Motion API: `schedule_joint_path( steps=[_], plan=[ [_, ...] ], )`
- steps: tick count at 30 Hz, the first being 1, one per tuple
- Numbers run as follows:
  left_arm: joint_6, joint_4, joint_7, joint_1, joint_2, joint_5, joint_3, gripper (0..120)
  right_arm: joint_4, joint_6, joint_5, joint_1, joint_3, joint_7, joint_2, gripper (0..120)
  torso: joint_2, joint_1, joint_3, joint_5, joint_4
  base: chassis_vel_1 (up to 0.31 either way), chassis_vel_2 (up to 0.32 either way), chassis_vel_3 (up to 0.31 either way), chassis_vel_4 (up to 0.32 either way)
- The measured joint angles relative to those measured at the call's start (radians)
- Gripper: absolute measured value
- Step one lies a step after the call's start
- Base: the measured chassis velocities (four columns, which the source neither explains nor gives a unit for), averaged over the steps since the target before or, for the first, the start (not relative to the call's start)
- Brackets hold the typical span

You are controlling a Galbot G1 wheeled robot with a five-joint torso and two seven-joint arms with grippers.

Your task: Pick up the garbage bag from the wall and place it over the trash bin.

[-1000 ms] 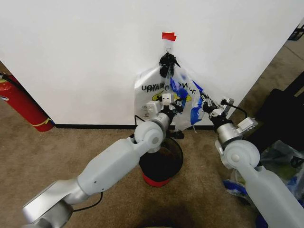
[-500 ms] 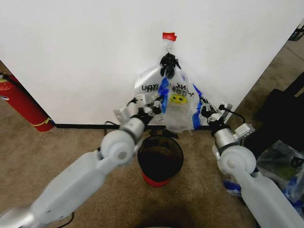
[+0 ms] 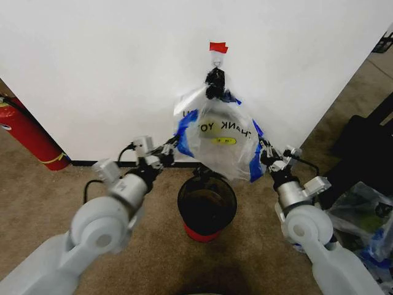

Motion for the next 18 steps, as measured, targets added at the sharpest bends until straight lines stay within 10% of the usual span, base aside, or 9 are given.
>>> schedule_joint_path(
  steps=[18],
  plan=[
    [0.103, -0.09, -0.128, -0.082, 0.025, -0.238, -0.025, 0, 0.306, -0.161, 0.141, -0.13, 0.115, 0.073, -0.1, 0, 0.0, 0.0, 0.0, 0.0003, 0.0, 0.0, 0.0, 0.0, 0.0]
  ],
)
